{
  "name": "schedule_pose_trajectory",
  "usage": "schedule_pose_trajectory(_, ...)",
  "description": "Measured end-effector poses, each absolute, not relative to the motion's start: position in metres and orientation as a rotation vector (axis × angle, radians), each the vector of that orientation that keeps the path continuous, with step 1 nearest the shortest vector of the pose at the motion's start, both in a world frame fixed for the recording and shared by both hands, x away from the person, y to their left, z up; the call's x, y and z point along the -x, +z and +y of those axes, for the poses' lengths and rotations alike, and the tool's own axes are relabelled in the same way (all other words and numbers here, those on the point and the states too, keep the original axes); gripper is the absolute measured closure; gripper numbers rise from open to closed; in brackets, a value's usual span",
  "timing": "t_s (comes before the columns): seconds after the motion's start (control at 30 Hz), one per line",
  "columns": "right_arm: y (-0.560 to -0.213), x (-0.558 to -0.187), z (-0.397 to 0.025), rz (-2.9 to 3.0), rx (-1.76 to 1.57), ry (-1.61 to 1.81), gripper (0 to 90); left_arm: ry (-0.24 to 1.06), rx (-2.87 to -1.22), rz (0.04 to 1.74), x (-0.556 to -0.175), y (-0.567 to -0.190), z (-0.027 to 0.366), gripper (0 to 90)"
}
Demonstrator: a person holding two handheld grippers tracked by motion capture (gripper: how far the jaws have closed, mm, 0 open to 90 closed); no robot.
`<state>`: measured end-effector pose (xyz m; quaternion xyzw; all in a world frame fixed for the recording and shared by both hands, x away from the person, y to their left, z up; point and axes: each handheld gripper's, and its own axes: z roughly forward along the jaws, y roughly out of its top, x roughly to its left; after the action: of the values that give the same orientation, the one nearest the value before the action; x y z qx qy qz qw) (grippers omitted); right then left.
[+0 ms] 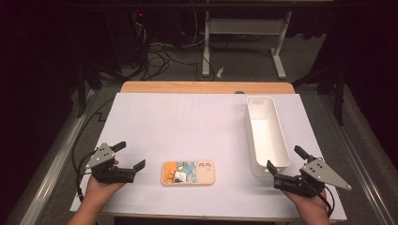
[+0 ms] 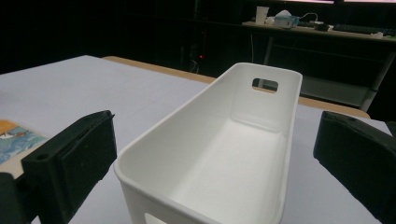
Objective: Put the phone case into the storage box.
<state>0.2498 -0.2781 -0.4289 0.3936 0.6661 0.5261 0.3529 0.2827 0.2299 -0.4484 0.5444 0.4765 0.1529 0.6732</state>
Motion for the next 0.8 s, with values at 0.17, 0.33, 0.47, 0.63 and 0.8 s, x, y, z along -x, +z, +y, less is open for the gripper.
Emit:
schedule_pose_trajectory(0.17, -0.4295, -0.2506, -0.2786, 1.714, -1.019, 1.378, 0.2, 0.335, -1.214, 1.077, -0.2834, -0.4485, 0.2303, 0.1)
schedule_pose_trajectory(0.33, -0.4289, -0.2511, -0.2779, 1.717, -1.018, 1.385, 0.2, 0.327, -1.213, 1.083, -0.2841, -0.4493, 0.231, 0.2)
schedule_pose_trajectory(0.47, -0.429, -0.2512, -0.2777, 1.718, -1.017, 1.383, 0.2, 0.321, -1.209, 1.084, -0.2842, -0.4492, 0.2312, 0.1)
schedule_pose_trajectory(0.63, -0.4292, -0.2514, -0.2777, 1.721, -1.022, 1.377, 0.2, 0.314, -1.21, 1.089, -0.2849, -0.4496, 0.2307, 0.2)
schedule_pose_trajectory(0.8, -0.429, -0.2516, -0.2785, 1.716, -1.026, 1.372, 0.2, 0.313, -1.205, 1.09, -0.2849, -0.4492, 0.2308, 1.7)
